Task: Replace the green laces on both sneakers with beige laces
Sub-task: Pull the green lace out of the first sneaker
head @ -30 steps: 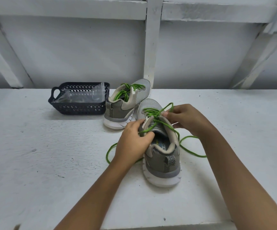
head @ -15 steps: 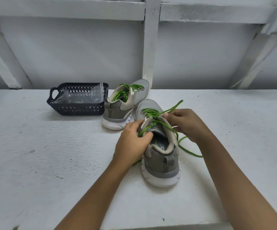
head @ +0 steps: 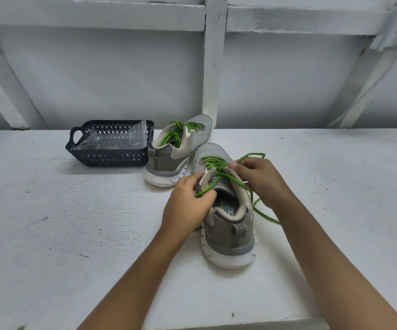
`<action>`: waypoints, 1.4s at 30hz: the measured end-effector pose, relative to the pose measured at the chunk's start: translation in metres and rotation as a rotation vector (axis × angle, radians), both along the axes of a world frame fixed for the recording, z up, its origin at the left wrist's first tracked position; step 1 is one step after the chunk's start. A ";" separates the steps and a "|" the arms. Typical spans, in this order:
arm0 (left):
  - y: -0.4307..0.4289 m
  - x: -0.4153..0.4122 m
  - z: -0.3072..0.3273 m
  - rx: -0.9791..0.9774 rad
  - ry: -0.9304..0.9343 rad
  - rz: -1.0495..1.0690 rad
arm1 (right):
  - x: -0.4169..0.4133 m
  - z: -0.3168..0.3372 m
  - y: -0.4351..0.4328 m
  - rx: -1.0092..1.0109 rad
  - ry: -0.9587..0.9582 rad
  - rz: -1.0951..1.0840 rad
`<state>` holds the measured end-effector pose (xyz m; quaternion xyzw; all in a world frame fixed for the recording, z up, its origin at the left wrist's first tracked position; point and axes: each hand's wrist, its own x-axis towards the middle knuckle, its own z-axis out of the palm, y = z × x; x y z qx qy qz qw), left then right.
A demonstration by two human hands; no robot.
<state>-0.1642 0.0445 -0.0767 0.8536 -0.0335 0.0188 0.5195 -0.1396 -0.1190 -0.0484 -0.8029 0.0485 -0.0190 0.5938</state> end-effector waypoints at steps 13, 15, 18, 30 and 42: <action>-0.001 0.000 -0.001 -0.009 0.006 0.012 | 0.003 0.004 -0.004 0.253 0.054 -0.105; -0.001 0.000 -0.001 -0.013 0.005 0.011 | 0.001 0.001 -0.001 0.118 0.038 -0.025; 0.000 0.000 -0.001 -0.017 0.006 0.009 | 0.002 0.008 -0.007 0.189 0.025 -0.072; -0.001 -0.002 0.000 -0.029 0.011 0.013 | 0.002 0.002 -0.014 0.173 0.122 0.047; -0.003 -0.003 0.002 -0.032 0.015 0.020 | -0.002 0.009 -0.014 0.053 0.163 0.099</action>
